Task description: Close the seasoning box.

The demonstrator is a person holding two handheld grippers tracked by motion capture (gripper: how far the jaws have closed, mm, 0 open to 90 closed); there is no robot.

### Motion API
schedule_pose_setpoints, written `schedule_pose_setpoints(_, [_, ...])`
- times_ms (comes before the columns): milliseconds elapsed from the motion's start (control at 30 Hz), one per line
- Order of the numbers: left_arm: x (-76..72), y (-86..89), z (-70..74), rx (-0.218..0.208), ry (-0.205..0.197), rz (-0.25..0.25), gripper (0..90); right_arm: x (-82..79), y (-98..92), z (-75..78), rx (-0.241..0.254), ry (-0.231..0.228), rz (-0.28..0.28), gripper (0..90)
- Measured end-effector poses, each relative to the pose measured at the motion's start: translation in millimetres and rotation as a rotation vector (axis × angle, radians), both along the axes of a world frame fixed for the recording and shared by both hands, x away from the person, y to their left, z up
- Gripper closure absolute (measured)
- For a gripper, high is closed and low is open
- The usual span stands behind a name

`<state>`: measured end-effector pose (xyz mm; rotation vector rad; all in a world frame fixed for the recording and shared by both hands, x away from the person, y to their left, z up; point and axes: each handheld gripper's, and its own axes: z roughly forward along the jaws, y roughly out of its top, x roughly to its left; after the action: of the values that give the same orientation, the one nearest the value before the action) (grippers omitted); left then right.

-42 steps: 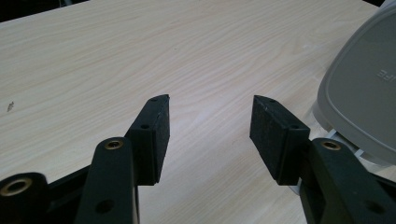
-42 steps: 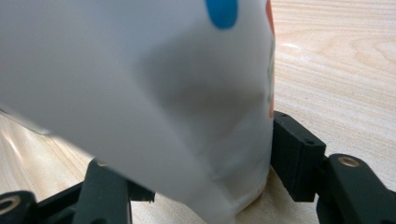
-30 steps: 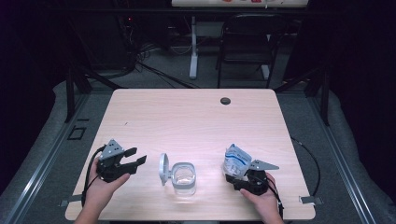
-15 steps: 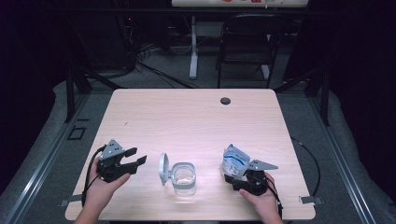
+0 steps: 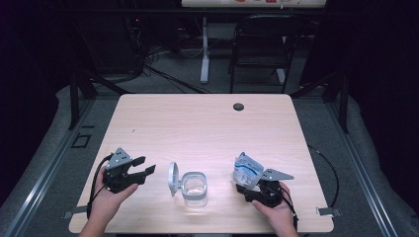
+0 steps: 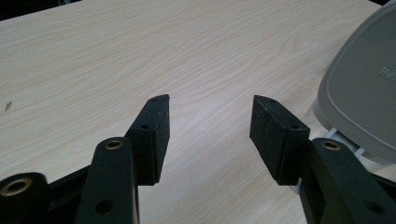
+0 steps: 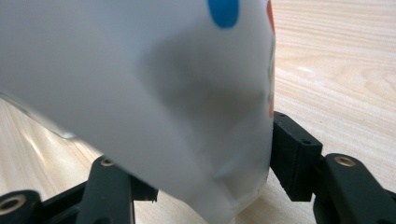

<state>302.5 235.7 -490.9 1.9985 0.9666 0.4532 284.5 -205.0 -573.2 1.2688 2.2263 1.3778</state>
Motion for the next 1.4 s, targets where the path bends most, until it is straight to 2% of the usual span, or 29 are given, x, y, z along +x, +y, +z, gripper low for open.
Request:
schedule_pose_setpoints(100, [-0.2, 0.5, 0.5, -0.002, -0.002, 0.002, 48.4, -0.8, 1.4, 2.9, -0.020, -0.008, 0.003, 42.4])
schedule_pose_setpoints(133, [-0.2, 1.0, 0.8, -0.007, -0.002, 0.003, 48.4, -1.0, 3.5, 4.3, -0.002, -0.015, 0.005, 42.5])
schedule_pose_setpoints(167, [-0.2, 1.1, 0.8, -0.007, -0.002, 0.003, 48.4, -0.9, 3.1, 5.4, -0.028, -0.017, 0.006, 42.5])
schedule_pose_setpoints(300, [-0.1, 1.3, 0.7, -0.006, -0.003, 0.003, 48.4, -0.8, 5.0, 7.5, -0.008, -0.026, 0.008, 42.5])
schedule_pose_setpoints(333, [-0.3, 1.6, 1.1, -0.004, 0.000, 0.003, 48.4, -1.0, 4.0, 9.0, -0.041, -0.026, 0.008, 42.5])
schedule_pose_setpoints(367, [-0.3, 1.7, 1.2, -0.006, 0.000, 0.004, 48.3, -1.1, 4.2, 9.7, -0.042, -0.029, 0.008, 42.4])
schedule_pose_setpoints(400, [-0.3, 2.0, 1.3, -0.008, 0.001, 0.005, 48.3, -1.0, 5.1, 10.2, -0.019, -0.031, 0.010, 42.5])
schedule_pose_setpoints(467, [-0.2, 2.4, 1.0, -0.013, -0.006, 0.011, 48.4, -1.0, 4.4, 12.6, -0.055, -0.036, 0.003, 42.5])
schedule_pose_setpoints(767, [-0.1, 2.5, 1.4, -0.005, 0.002, 0.007, 48.4, -2.5, 3.2, 20.5, -0.085, -0.064, -0.009, 42.5])
schedule_pose_setpoints(867, [0.1, 1.9, 0.9, -0.006, 0.001, 0.004, 48.4, -2.3, 2.6, 21.6, -0.068, -0.073, -0.018, 42.5])
schedule_pose_setpoints(1033, [0.2, 1.8, 0.6, -0.006, 0.000, 0.006, 48.3, -1.6, 1.8, 22.1, -0.070, -0.078, -0.021, 42.4])
schedule_pose_setpoints(1133, [0.3, 1.8, 0.4, -0.005, 0.001, 0.005, 48.4, -0.8, 0.9, 23.4, -0.105, -0.081, -0.023, 42.4])
schedule_pose_setpoints(1300, [-0.1, 1.8, 0.3, -0.007, -0.003, 0.008, 48.3, 2.2, 3.1, 24.9, -0.104, -0.097, -0.032, 42.4])
schedule_pose_setpoints(1400, [-0.5, 2.0, -0.1, -0.010, -0.004, 0.008, 48.3, 3.5, 4.8, 26.3, -0.120, -0.105, -0.029, 42.4])
